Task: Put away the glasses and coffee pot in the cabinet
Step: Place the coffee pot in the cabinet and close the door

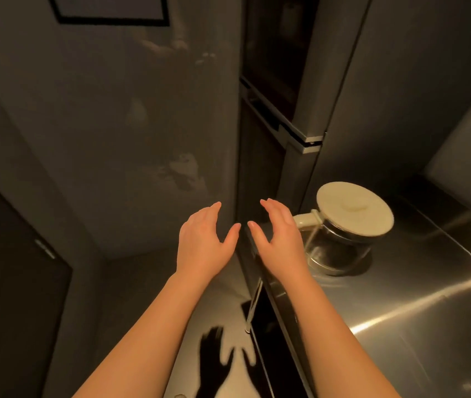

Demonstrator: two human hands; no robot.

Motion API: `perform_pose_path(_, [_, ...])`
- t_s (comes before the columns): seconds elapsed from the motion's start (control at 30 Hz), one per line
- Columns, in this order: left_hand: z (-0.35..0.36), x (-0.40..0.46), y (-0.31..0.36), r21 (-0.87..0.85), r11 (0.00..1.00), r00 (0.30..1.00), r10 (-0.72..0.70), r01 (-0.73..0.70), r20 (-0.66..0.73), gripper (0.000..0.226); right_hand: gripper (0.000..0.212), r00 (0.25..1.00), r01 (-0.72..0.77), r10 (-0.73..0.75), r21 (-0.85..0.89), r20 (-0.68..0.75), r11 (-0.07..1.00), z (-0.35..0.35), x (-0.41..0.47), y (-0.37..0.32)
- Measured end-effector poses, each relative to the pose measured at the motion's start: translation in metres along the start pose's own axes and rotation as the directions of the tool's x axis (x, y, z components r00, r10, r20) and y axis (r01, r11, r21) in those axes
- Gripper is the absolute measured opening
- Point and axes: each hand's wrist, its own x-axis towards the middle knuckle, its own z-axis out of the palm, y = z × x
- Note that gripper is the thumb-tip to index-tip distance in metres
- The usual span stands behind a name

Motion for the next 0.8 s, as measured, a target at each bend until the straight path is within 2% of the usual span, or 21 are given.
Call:
perform_pose_path(0.2, [-0.019, 0.019, -0.057, 0.007, 0.995, 0.995, -0.097, 0.097, -0.020, 0.063, 0.051, 0.997, 0.010, -0.008, -0.022, 0.079, 1.000, 0.058, 0.026, -0.019])
perform_pose_path(0.43, [-0.041, 0.077, -0.140, 0.014, 0.994, 0.994, -0.105, 0.105, 0.006, 0.062, 0.047, 0.995, 0.000, 0.009, -0.089, 0.100, 0.996, 0.136, 0.081, -0.048])
perform_pose_path(0.53, [-0.052, 0.115, -0.172, -0.011, 0.995, 0.995, -0.095, 0.095, 0.014, 0.062, 0.046, 0.996, -0.019, 0.029, -0.113, 0.086, 0.993, 0.166, 0.111, -0.058])
perform_pose_path(0.63, [-0.057, 0.153, -0.200, -0.021, 0.998, 0.998, -0.055, 0.056, 0.013, 0.074, 0.044, 0.996, -0.060, 0.068, -0.127, 0.056, 0.990, 0.193, 0.139, -0.068])
perform_pose_path(0.8, [-0.051, 0.204, -0.226, -0.024, 0.999, 0.997, 0.032, -0.031, 0.076, 0.077, 0.044, 0.990, -0.135, 0.138, -0.138, 0.009, 0.981, 0.219, 0.171, -0.080])
